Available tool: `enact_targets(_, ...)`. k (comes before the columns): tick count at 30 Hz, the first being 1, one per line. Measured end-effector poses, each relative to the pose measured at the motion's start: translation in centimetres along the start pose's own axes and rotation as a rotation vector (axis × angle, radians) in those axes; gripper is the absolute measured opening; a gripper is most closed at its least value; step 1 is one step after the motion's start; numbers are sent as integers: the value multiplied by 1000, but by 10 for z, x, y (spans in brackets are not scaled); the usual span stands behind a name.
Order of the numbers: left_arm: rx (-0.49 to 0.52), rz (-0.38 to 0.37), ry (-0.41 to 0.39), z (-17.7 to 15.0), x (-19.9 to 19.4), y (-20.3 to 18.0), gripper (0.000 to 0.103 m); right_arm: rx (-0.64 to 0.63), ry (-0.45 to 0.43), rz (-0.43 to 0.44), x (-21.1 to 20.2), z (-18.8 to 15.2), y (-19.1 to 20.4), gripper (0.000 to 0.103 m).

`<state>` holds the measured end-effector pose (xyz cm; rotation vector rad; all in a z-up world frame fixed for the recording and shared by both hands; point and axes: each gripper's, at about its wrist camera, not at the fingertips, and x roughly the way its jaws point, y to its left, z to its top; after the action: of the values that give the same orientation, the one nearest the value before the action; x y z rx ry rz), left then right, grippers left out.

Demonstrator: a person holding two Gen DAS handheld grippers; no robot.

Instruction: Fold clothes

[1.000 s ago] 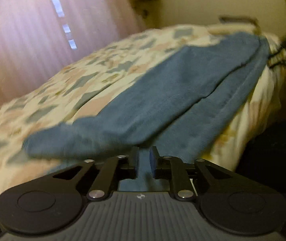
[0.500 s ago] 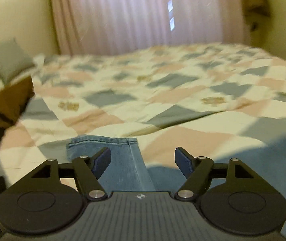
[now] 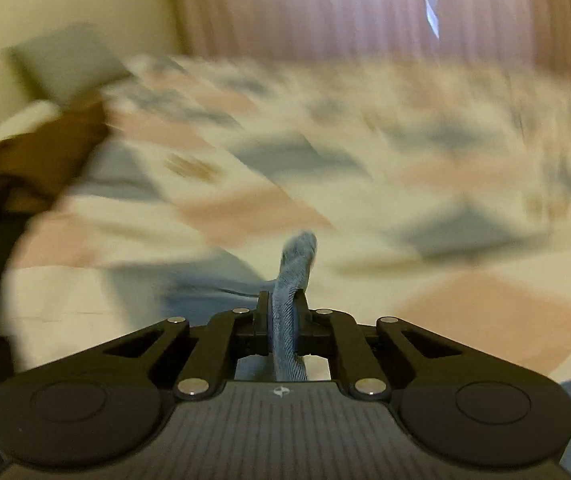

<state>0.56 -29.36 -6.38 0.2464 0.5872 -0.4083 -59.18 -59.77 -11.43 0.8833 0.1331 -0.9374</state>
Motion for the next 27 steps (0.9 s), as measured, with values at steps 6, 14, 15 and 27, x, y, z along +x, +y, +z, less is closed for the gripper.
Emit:
enact_targets(6,-339,18,63,-60,-52,134,20,70,-26,-21,-19,-7,-13,92)
enact_targets(14,-718,-143,127,-166,-26,175,43,320,-85,-4,-44,-1,-63,82)
enact_targets(15,-739,-161,112,-166,-27,176,47,345,-89,7,-43,1,-70,76)
enact_targets(27,-713,-224,85,-152,-29,173,31,365,15,11,17,21,-91,23)
